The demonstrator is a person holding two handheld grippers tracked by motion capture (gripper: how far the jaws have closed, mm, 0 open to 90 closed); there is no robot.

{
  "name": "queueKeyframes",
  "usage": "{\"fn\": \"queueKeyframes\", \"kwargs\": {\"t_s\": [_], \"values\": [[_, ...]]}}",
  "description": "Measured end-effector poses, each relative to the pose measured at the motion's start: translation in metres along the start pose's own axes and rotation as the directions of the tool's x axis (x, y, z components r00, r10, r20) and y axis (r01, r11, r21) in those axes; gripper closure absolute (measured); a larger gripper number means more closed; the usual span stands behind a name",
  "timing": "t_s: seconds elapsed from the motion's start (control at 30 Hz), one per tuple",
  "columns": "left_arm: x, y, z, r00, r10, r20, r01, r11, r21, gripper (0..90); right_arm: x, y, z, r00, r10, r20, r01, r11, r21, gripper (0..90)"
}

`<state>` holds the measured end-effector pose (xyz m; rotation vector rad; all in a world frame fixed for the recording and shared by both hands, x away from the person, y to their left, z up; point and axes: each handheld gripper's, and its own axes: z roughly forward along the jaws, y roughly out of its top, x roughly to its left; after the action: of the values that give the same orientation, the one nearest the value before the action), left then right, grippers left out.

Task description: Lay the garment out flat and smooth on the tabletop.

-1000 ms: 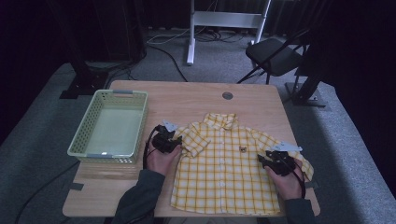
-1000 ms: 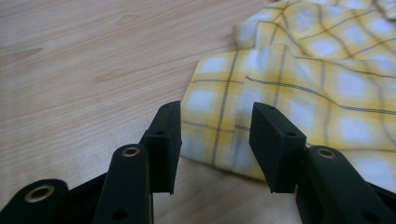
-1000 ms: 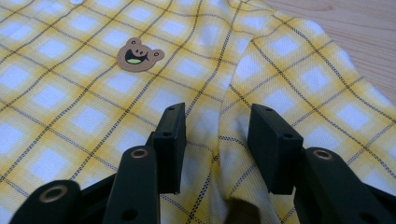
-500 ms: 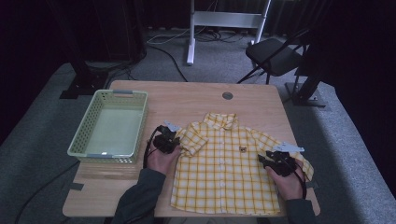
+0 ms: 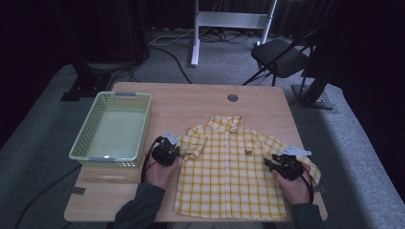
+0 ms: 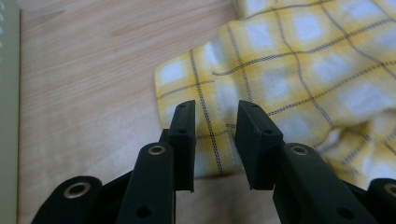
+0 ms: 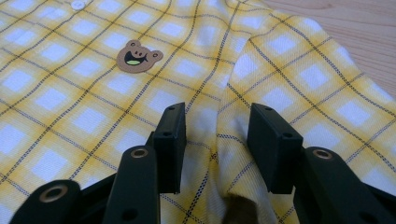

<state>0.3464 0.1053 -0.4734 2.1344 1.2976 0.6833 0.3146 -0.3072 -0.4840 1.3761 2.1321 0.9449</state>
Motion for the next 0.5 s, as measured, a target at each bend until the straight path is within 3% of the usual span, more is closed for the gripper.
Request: {"fn": "queueKeyframes", "kwargs": {"t_s": [0.5], "values": [[-0.013,-0.032,-0.032,0.9993,0.007,0.036,-0.007,0.9999,-0.008,62.0,0.0,-0.001,0.0,1.0,0.002,-0.001,-0.002,1.0,-0.006,56.8]]}}
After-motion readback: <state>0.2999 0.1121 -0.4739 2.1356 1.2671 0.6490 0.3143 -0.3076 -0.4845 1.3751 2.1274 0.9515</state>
